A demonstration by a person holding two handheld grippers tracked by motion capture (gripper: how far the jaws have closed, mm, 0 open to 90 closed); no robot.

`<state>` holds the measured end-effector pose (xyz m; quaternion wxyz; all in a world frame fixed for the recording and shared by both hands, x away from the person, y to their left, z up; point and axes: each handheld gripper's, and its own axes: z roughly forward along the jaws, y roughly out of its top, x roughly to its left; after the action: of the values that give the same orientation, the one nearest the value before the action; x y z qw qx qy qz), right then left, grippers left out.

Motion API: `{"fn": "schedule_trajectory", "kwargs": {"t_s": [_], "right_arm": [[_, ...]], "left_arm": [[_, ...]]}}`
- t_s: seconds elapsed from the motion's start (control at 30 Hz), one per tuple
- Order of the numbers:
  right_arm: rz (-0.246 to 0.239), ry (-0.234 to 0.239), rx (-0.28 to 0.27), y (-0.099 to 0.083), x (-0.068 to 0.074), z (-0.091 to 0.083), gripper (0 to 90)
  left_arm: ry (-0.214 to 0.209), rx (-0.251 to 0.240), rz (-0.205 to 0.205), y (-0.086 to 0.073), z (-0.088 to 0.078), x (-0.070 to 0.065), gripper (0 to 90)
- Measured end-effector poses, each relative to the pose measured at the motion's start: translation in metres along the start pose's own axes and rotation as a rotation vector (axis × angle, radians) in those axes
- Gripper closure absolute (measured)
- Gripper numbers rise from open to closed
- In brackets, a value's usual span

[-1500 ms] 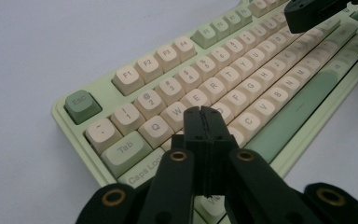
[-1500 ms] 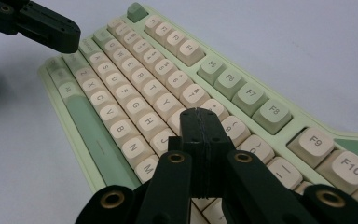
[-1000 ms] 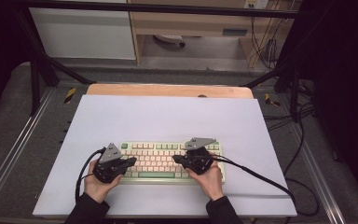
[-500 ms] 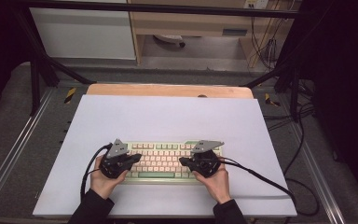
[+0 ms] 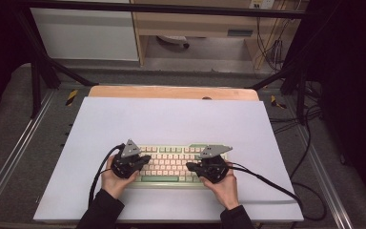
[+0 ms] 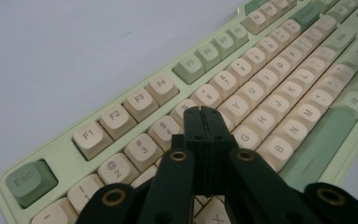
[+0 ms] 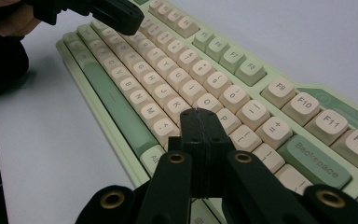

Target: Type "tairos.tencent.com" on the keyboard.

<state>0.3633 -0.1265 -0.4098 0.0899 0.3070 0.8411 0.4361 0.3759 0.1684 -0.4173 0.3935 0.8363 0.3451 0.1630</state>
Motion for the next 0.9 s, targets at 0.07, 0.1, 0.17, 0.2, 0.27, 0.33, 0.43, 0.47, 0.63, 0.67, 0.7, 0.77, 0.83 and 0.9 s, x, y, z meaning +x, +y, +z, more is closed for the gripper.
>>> {"fn": "schedule_trajectory", "kwargs": {"t_s": [0.07, 0.1, 0.17, 0.2, 0.27, 0.33, 0.43, 0.47, 0.63, 0.67, 0.7, 0.77, 0.83, 0.9], "right_arm": [[-0.001, 0.001, -0.001, 0.0, 0.0, 0.0, 90.0], [-0.001, 0.001, -0.002, 0.0, 0.0, 0.0, 90.0], [0.002, 0.002, -0.002, 0.0, 0.0, 0.0, 90.0], [0.002, 0.002, -0.003, 0.0, 0.0, 0.0, 90.0], [0.003, 0.003, -0.001, 0.0, 0.0, 0.0, 90.0], [0.003, 0.004, -0.001, -0.001, 0.0, 0.0, 90.0], [0.005, 0.002, -0.003, -0.001, 0.0, 0.0, 90.0], [0.004, 0.002, -0.004, -0.001, 0.0, 0.0, 90.0], [0.004, 0.004, -0.003, -0.002, 0.0, 0.001, 90.0], [0.007, 0.005, 0.0, -0.002, 0.0, 0.001, 90.0], [0.004, 0.003, 0.0, -0.002, 0.0, 0.001, 90.0], [0.005, 0.004, 0.0, -0.002, -0.001, 0.0, 90.0], [0.007, 0.004, -0.002, -0.002, 0.0, 0.0, 90.0], [0.007, 0.004, -0.003, -0.002, 0.0, 0.0, 90.0]], "left_arm": [[-0.003, 0.003, 0.0, 0.0, 0.002, 0.0, 90.0], [-0.002, 0.005, 0.001, 0.0, 0.003, 0.0, 90.0], [-0.003, 0.011, 0.001, -0.001, 0.006, -0.001, 90.0], [-0.001, 0.015, 0.004, -0.001, 0.007, -0.001, 90.0], [0.001, 0.019, 0.003, -0.002, 0.009, -0.001, 90.0], [0.002, 0.02, 0.001, -0.002, 0.01, -0.001, 90.0], [0.0, 0.018, 0.0, -0.003, 0.011, 0.0, 90.0], [-0.002, 0.017, 0.0, -0.003, 0.011, -0.001, 90.0], [0.003, 0.026, 0.013, -0.003, 0.013, -0.002, 90.0], [0.006, 0.033, 0.014, -0.004, 0.014, -0.002, 90.0], [0.004, 0.029, 0.013, -0.004, 0.014, -0.002, 90.0], [0.005, 0.027, 0.013, -0.004, 0.013, -0.002, 90.0], [0.004, 0.019, 0.012, -0.004, 0.012, -0.003, 90.0], [0.002, 0.011, 0.011, -0.003, 0.009, -0.003, 90.0]]}}
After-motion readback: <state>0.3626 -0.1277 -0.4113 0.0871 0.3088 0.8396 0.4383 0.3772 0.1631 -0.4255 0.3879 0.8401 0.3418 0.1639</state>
